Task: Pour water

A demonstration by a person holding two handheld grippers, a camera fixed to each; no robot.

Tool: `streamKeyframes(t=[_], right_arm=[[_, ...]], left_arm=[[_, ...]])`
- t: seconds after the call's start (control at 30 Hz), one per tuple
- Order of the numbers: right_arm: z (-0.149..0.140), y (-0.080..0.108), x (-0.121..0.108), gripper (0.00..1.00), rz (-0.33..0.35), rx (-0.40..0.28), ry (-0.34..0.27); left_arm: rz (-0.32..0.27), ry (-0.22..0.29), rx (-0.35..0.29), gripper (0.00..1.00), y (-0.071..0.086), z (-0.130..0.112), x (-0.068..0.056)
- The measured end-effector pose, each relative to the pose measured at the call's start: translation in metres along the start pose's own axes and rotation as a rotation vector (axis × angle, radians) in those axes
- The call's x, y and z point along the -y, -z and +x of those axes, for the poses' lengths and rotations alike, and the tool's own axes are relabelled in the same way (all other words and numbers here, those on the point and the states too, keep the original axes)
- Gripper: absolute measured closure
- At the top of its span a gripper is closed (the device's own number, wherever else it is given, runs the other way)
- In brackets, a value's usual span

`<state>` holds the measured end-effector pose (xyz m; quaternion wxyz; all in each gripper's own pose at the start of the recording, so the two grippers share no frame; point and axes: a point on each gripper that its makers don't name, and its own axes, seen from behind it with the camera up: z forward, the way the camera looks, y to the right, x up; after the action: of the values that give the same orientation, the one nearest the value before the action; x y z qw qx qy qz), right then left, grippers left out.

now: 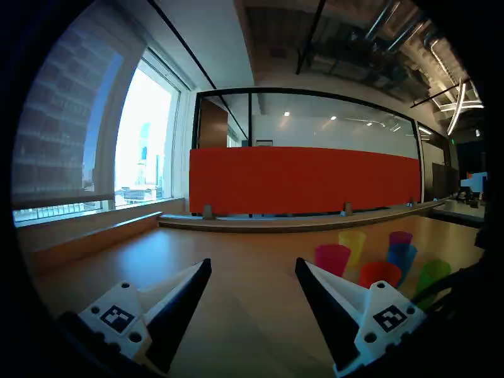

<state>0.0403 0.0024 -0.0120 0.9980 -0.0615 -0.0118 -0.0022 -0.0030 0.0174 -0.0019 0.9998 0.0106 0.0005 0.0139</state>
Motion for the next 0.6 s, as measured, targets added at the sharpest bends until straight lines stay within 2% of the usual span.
streamKeyframes(t=[0.6], right_arm=[[0.0006, 0.0010, 0.0009, 0.00, 0.006, -0.019, 0.000]], left_arm=[[-0.007, -0.004, 0.001, 0.01, 0.0005, -0.0025, -0.0026]])
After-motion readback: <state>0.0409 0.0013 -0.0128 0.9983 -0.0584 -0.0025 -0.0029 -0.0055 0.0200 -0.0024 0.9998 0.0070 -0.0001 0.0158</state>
